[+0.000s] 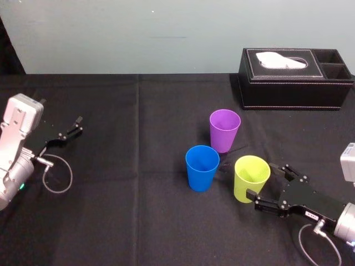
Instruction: Stack the three plastic cups sequentially using one hand.
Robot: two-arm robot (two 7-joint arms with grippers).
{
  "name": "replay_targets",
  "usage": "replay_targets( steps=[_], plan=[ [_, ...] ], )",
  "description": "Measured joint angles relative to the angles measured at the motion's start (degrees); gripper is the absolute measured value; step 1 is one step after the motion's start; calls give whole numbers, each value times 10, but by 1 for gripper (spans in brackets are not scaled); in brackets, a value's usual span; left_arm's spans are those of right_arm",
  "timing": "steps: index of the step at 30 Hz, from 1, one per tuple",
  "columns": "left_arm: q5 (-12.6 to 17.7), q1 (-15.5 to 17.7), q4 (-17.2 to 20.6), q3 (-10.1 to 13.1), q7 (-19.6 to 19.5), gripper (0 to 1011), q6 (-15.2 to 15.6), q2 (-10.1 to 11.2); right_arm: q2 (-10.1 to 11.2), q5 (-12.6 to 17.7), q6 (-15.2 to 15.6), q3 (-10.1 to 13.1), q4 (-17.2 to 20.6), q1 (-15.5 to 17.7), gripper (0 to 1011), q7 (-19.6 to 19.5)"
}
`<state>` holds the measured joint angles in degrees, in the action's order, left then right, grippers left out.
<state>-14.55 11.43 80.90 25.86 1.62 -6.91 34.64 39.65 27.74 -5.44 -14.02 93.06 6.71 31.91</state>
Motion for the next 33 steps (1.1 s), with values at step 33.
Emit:
replay_targets(
  steps=[33],
  plan=[
    [0,0,0,0,0,1011,0,0,-27,-18,15,-17,-18,-33,930,-11]
  ],
)
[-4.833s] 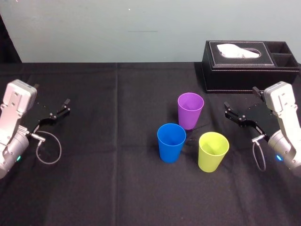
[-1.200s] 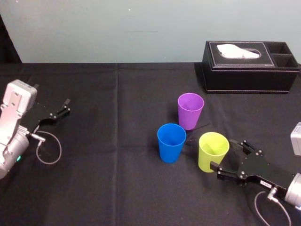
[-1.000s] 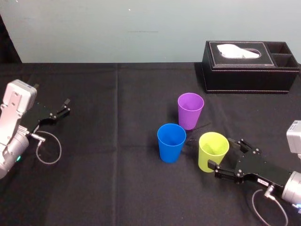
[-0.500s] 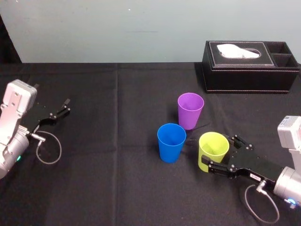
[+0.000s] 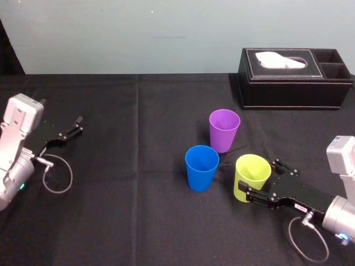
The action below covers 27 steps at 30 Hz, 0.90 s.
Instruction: Stack the three plastic cups sequentially using one hand.
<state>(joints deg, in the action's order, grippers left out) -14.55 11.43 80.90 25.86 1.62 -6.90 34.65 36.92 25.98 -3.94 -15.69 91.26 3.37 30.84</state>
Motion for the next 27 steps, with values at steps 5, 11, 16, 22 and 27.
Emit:
replay_targets(
  steps=[5,11,16,22,27],
  plan=[
    [0,0,0,0,0,1011,0,0,0,1,-1,0,0,0,818,1],
    [0,0,0,0,0,1011,0,0,1,1,-1,1,1,1,755,2],
    [0,0,0,0,0,1011,0,0,1,0,-2,4,8,2,741,0],
    [0,0,0,0,0,1011,0,0,4,-3,7,16,33,-2,741,-11],
    [0,0,0,0,0,1011,0,0,5,-5,22,22,48,-19,741,-18]
  ],
)
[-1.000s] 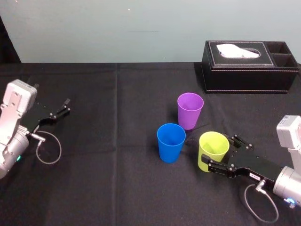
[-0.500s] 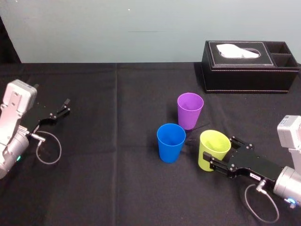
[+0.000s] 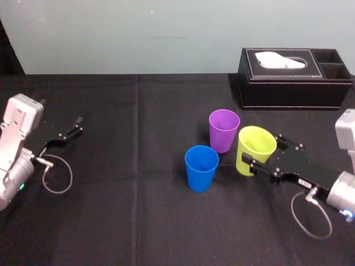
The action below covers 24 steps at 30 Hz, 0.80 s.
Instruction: Stack the three plastic cups sequentially using one hand.
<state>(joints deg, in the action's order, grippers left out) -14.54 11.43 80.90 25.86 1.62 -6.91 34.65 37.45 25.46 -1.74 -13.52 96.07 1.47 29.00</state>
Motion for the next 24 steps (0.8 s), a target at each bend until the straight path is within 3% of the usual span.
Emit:
replay_targets(
  steps=[4,13,24],
  plan=[
    [0,0,0,0,0,1011,0,0,-1,-4,12,0,6,-18,741,-2],
    [0,0,0,0,0,1011,0,0,-16,-17,64,-20,3,-90,741,-14],
    [0,0,0,0,0,1011,0,0,-52,-30,88,-46,-47,-162,741,-28]
  ],
)
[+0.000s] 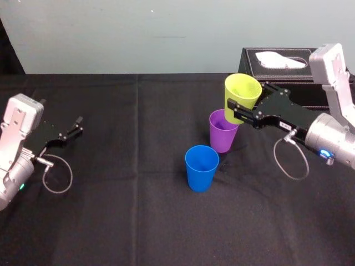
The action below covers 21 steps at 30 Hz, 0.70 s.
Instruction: Stack the three plastic cups sequentially using one hand.
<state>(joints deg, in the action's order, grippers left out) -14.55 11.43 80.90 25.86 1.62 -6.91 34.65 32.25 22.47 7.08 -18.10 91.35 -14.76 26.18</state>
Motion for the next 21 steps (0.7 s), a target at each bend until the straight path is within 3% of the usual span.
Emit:
replay_targets(
  steps=[8,21],
  plan=[
    [0,0,0,0,0,1012,0,0,-21,-2,11,-8,-35,-34,741,-4],
    [0,0,0,0,0,1011,0,0,-37,-9,12,-21,-63,-54,739,-7]
  ],
)
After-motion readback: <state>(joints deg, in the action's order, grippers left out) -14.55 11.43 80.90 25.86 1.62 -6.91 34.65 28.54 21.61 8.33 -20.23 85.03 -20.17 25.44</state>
